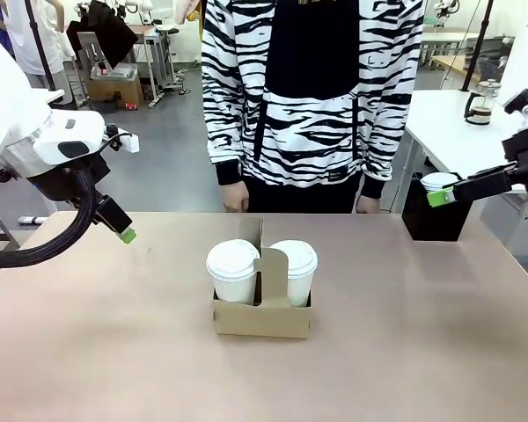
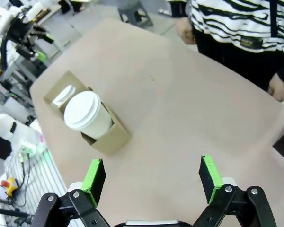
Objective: Pour a drink into a cup and package it in a carrier.
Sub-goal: Insert the held 600 ml Paper Cup into the Cup Carrier.
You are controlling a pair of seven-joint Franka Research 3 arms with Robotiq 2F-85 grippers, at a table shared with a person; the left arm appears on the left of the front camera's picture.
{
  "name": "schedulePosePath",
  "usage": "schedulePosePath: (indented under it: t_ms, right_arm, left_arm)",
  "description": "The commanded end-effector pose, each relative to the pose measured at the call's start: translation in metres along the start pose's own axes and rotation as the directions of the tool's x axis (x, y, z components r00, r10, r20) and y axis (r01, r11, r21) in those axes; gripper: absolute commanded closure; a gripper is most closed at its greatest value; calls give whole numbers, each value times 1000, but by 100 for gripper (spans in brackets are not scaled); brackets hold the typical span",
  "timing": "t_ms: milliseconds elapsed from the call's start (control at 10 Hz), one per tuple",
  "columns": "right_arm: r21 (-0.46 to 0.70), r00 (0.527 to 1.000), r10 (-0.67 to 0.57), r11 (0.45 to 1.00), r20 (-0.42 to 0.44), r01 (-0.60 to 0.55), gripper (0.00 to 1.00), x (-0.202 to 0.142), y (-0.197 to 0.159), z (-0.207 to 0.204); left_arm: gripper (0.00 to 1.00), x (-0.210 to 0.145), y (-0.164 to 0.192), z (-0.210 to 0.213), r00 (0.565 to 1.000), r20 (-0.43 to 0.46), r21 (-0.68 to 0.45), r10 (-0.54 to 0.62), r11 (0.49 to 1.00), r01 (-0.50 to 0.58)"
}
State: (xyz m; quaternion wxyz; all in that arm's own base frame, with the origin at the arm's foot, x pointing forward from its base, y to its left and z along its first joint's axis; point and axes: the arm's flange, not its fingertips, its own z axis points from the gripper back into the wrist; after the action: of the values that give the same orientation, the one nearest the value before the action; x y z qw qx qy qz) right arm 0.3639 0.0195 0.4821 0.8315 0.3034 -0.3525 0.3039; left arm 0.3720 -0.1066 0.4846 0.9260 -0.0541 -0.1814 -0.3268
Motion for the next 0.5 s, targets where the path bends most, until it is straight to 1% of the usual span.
schedulePosePath:
  t_ms: [0,400]
  right_arm:
    - [-18,1000,-23,1000,-16,23,0,-1,1,2]
    - [-18,1000,-23,1000,-16,23,0,-1,1,2]
  left_arm:
    - [0,-1,1,-1,1000,-4,7,5,1000,-5]
    - [0,-1,1,-1,1000,-4,7,5,1000,-5]
